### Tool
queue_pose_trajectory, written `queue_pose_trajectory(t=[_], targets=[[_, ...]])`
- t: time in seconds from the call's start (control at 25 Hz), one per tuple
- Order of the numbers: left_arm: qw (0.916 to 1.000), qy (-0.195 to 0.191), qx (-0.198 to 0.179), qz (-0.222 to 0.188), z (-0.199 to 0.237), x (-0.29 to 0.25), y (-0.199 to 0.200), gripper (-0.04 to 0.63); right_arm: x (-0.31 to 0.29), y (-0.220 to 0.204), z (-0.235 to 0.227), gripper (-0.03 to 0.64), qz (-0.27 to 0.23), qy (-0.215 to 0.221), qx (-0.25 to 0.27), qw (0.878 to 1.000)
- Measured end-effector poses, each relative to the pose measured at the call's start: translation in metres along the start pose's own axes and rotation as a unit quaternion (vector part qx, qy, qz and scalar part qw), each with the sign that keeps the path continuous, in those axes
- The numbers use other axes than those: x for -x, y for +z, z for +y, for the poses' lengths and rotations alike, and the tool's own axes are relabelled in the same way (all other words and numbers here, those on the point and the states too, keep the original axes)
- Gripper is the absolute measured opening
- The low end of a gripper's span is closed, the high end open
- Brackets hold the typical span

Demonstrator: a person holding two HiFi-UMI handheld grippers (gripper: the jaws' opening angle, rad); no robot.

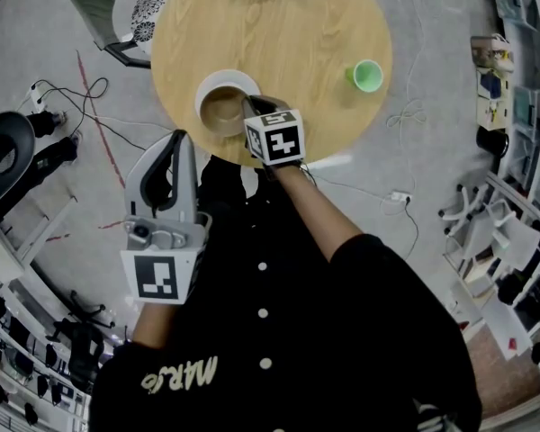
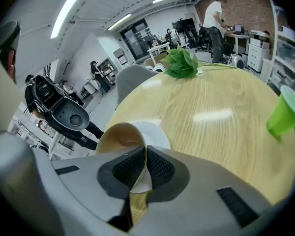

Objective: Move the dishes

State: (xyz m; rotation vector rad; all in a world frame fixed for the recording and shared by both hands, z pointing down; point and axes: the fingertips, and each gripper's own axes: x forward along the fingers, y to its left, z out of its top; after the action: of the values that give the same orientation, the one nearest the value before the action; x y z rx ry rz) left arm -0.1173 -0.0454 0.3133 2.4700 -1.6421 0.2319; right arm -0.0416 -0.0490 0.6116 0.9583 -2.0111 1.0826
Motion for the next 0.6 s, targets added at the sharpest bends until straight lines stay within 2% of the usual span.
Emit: queue_pose_trajectory(t=[0.28, 0.6], targets=[[0.9999, -0.007, -0.009, -0.007, -0.007, -0.001, 0.009, 0.003, 0.023, 0.002, -0.004, 0.012, -0.018, 0.009, -0.026, 0.999], [0.9992, -0.032, -0.017, -0.017, -0.028, -0.010, 0.021, 0.003, 0.071, 0.006, -0.042, 0.014, -0.051, -0.015, -0.075, 0.996]])
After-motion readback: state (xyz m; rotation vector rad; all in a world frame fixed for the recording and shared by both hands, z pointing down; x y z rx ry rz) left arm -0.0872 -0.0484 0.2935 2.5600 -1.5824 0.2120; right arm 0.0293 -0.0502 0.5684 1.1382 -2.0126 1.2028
